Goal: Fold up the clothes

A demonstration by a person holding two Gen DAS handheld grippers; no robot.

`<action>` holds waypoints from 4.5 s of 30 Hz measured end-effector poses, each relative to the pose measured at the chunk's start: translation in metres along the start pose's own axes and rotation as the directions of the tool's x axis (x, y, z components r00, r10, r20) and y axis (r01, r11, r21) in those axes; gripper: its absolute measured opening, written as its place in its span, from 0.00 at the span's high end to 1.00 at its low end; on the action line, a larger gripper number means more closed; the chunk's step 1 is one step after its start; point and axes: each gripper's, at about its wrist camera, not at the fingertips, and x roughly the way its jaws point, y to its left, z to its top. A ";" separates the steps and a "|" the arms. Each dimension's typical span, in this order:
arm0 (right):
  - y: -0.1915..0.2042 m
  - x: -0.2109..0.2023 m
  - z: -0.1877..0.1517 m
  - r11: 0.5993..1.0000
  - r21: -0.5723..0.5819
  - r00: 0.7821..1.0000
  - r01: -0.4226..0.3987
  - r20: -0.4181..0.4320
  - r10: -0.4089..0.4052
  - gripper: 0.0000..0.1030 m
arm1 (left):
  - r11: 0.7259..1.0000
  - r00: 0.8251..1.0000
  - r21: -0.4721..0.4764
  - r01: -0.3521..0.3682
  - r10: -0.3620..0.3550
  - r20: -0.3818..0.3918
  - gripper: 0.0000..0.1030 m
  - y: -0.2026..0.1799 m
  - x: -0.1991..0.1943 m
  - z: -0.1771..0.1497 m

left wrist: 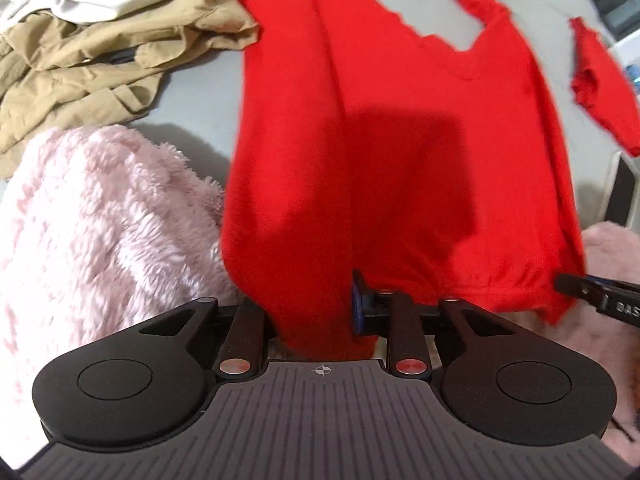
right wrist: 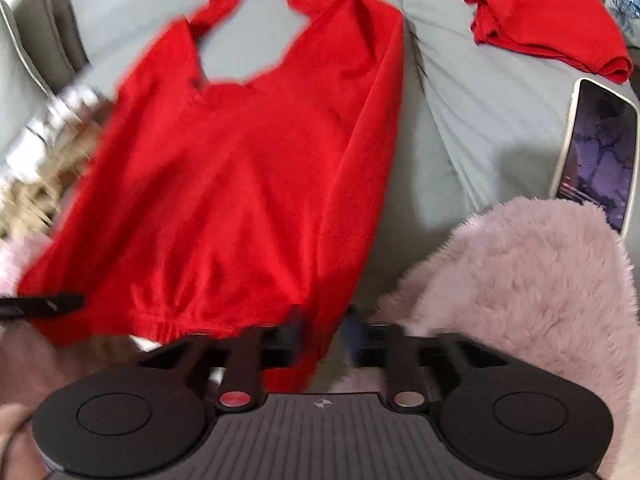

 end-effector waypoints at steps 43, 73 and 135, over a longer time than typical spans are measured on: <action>-0.070 -0.009 0.078 0.995 -0.012 0.977 0.095 0.193 -0.091 0.90 | 0.987 0.951 -0.100 0.128 -0.093 0.295 0.71 0.031 -0.001 0.031; 0.027 0.014 0.042 0.976 -0.205 0.984 -0.078 0.144 0.109 0.77 | 0.973 0.930 -0.198 0.121 -0.042 0.365 0.63 0.044 -0.016 0.019; 0.060 0.016 0.042 0.969 -0.246 0.982 -0.033 0.174 0.078 0.64 | 0.950 0.949 0.233 -0.206 0.137 0.282 0.49 -0.040 0.030 0.057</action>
